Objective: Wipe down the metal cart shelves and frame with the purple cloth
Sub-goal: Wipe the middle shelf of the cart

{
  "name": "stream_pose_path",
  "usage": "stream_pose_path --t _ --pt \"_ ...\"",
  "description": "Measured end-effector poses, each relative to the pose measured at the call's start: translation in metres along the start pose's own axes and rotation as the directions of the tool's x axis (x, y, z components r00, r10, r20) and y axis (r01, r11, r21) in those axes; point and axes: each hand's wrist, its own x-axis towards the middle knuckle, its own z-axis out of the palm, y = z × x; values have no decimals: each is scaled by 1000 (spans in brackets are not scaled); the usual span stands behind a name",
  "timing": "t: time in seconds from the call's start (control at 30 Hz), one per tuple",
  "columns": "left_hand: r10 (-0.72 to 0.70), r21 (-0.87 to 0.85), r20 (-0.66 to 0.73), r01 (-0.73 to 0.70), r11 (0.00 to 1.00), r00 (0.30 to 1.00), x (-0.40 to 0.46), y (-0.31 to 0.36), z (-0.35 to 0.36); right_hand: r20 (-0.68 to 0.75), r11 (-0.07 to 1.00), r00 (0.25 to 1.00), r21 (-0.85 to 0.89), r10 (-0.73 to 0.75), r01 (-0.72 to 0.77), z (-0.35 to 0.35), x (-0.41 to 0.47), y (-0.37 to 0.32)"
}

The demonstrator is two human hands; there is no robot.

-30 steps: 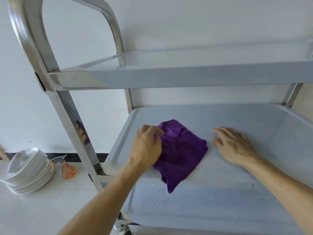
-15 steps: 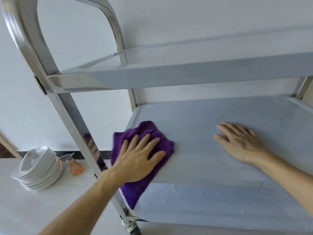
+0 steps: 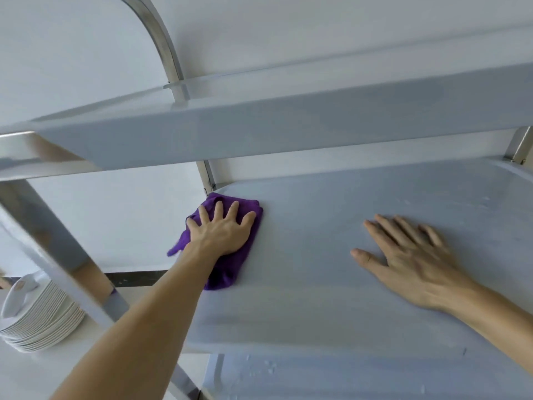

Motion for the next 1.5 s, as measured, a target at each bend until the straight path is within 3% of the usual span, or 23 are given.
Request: stream_pose_path --t 0.3,0.47,0.67,0.77,0.83,0.97,1.1,1.23,1.33,1.43,1.5 --pt "54 -40 9 -54 998 998 48 46 -2 -40 1000 999 11 1 -1 -1 -2 -2" --pt "242 -47 24 -241 969 970 45 95 3 -55 999 998 41 15 -13 1 -4 -1" --pt "593 -95 66 -587 804 802 8 155 11 -60 999 998 53 15 -12 -6 -7 -4" --pt "706 -182 82 -686 705 703 -10 148 8 -95 998 995 60 11 -6 -9 -8 -6" --pt "731 -227 19 -709 667 682 -22 135 5 -113 998 994 66 4 4 -9 -9 -6" --pt "584 -188 -214 -619 762 783 -33 89 2 -124 996 992 83 -13 23 -10 -10 -5" --pt "386 -141 -116 -399 906 915 -34 53 9 -142 993 990 114 -17 33 -12 -10 -3" --pt "391 -57 -111 -399 915 914 -37 54 19 -116 963 992 271 47 -14 -17 -5 -2" --pt "373 -27 -116 -378 925 921 -33 54 20 -256 893 953 449 165 -34 -27 14 -10" --pt "373 -16 -122 -377 926 920 -32 52 22 -356 893 934 421 -1 161 -34 49 -39" --pt "362 -33 -131 -369 929 923 -32 52 23 -231 852 966 475 -118 218 -35 74 -62"
